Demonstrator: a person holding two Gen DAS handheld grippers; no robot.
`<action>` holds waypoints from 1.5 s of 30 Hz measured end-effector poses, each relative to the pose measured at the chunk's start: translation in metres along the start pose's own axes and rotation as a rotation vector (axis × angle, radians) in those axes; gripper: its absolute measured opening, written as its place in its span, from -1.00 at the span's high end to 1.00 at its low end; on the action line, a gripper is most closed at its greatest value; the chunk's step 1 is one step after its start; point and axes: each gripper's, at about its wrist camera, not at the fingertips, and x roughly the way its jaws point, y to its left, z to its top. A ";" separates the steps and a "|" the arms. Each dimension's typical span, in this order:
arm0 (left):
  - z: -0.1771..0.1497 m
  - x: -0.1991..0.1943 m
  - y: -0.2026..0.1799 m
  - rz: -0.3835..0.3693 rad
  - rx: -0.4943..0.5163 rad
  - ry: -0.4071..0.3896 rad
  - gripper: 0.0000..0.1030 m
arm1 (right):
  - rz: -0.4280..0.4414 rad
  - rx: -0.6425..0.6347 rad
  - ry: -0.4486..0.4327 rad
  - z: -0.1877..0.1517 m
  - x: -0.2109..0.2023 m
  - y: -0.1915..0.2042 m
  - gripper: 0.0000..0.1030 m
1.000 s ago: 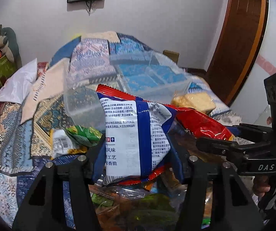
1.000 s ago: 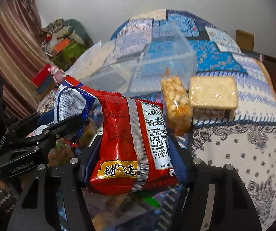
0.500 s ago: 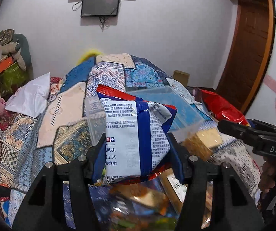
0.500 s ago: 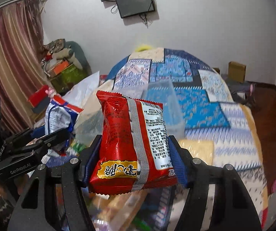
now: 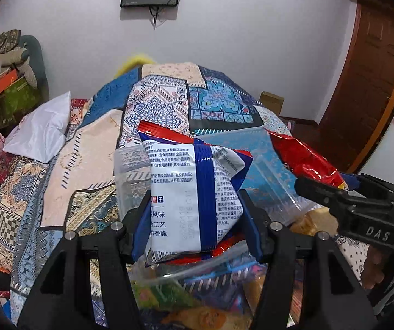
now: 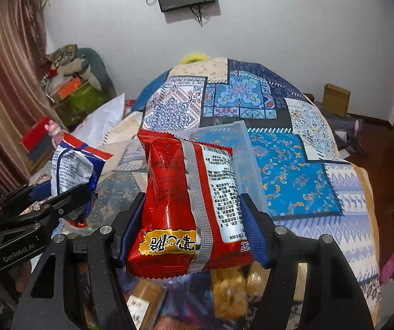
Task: Organize snacks
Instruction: 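Lift both bags and release them into the clear plastic box with both tools, then grasp the green snack bag with the left tool while the right tool grasps the round-cracker bag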
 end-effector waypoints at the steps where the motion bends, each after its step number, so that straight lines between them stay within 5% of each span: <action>1: 0.000 0.004 0.001 0.001 -0.001 0.005 -0.12 | -0.004 -0.004 0.003 0.001 0.003 0.000 -0.21; 14: -0.001 0.036 -0.003 0.065 0.018 0.053 -0.15 | -0.035 -0.058 0.042 0.000 0.020 0.012 -0.27; 21: -0.002 0.010 -0.006 0.039 0.045 0.003 -0.30 | 0.014 -0.011 0.062 0.002 0.015 0.006 -0.37; 25: -0.003 -0.012 -0.004 0.022 0.041 -0.024 -0.48 | 0.000 -0.031 0.036 0.000 0.000 0.009 -0.63; 32: -0.012 -0.045 0.004 0.002 0.032 -0.030 -0.55 | -0.048 -0.108 -0.017 -0.005 -0.031 0.015 -0.64; 45: -0.068 -0.042 0.022 0.014 0.027 0.092 -0.59 | -0.105 -0.097 0.038 -0.048 -0.037 -0.007 -0.64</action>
